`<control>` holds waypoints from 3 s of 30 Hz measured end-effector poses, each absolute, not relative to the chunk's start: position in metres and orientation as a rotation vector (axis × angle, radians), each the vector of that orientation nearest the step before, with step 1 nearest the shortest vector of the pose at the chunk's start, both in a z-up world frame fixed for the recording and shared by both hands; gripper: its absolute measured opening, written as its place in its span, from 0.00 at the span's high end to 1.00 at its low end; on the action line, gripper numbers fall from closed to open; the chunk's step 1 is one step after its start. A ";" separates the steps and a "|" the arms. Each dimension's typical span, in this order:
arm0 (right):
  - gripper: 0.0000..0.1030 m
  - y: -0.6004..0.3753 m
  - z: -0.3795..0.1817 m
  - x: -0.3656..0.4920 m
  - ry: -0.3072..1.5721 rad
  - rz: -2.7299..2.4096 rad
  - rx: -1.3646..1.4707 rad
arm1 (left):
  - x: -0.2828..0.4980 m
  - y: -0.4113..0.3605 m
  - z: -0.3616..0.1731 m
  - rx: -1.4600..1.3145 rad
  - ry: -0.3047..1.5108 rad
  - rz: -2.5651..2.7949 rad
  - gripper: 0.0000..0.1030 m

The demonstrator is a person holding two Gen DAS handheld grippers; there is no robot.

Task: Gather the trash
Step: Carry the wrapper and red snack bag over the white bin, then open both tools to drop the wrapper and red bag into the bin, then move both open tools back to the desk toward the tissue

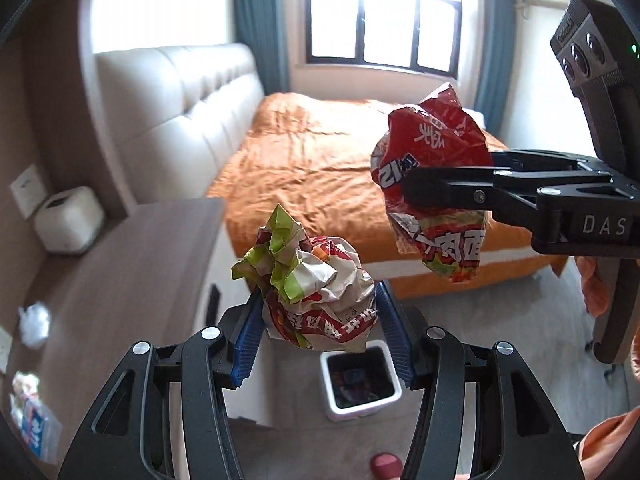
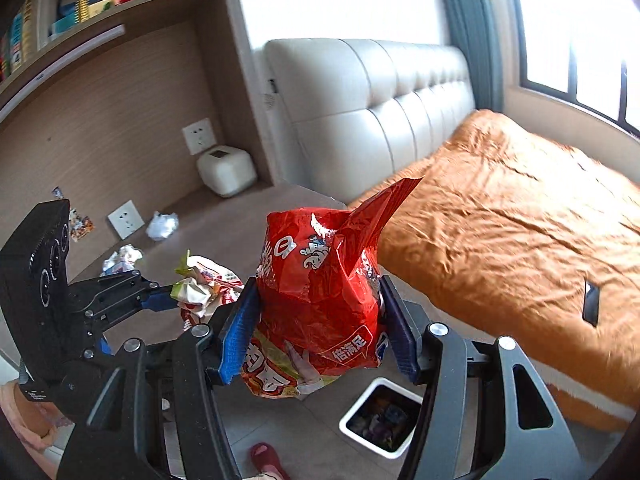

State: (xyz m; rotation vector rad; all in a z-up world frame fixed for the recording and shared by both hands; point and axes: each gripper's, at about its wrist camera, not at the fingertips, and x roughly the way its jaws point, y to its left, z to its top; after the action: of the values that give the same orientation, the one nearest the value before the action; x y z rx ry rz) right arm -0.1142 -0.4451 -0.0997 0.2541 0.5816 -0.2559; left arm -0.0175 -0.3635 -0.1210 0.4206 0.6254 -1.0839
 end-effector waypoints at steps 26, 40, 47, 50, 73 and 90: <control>0.41 -0.545 -0.414 -0.098 0.913 -0.387 0.508 | 0.006 -0.485 -0.451 0.570 1.016 -1.373 0.47; 0.04 -0.563 -0.564 -0.074 1.048 -0.411 0.561 | 0.030 -0.490 -0.582 0.586 1.124 -1.361 0.05; 0.04 -0.554 -0.545 -0.074 1.038 -0.426 0.564 | 0.038 -0.480 -0.561 0.573 1.127 -1.354 0.05; 0.04 -0.550 -0.524 -0.070 1.027 -0.414 0.551 | 0.039 -0.475 -0.539 0.559 1.110 -1.345 0.05; 0.04 -0.487 -0.241 -0.089 0.738 -0.305 0.359 | 0.028 -0.387 -0.252 0.339 0.872 -1.124 0.05; 0.04 -0.384 -0.137 -0.008 0.628 0.036 0.182 | 0.066 -0.248 -0.132 0.194 0.694 -0.730 0.05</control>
State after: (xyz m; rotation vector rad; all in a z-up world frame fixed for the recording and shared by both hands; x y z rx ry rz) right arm -0.0080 -0.3836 -0.1374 0.1818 0.6283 0.0356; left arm 0.0659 -0.2483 -0.1321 0.1944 0.6944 -0.7297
